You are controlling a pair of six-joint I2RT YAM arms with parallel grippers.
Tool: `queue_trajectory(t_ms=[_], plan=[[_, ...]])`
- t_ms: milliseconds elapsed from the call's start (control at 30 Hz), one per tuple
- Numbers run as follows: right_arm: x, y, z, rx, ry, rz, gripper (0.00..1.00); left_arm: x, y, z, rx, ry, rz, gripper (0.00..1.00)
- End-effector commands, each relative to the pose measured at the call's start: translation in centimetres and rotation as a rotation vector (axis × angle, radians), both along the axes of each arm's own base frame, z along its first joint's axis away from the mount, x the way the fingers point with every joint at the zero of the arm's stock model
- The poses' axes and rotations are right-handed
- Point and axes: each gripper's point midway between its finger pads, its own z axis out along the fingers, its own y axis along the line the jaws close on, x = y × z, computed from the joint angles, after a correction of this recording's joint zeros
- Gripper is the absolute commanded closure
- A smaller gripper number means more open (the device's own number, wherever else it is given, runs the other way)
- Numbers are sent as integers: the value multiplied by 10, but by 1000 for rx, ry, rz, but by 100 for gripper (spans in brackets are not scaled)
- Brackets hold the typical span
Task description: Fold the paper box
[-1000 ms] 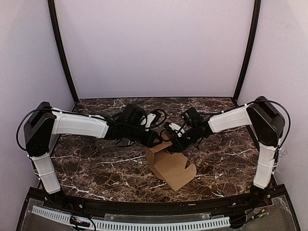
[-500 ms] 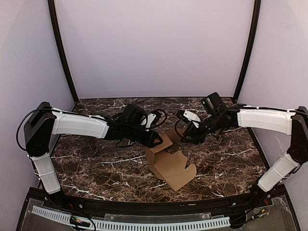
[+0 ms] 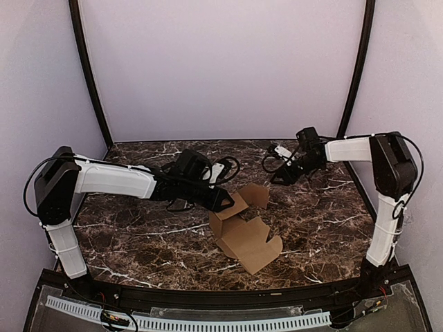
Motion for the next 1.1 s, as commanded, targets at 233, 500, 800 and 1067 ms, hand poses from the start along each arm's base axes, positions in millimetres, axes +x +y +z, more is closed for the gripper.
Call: queue_trajectory(t_ms=[233, 500, 800, 1067], plan=[[-59, 49, 6, 95, -23, 275, 47, -10, 15, -13, 73, 45, 8, 63], [-103, 68, 14, 145, -39, 440, 47, -10, 16, -18, 82, 53, 15, 63], [-129, 81, 24, 165, -46, 544, 49, -8, 17, -23, 82, 56, 32, 63], [-117, 94, 30, 176, -19, 544, 48, -9, 14, -24, 74, 57, 19, 64]])
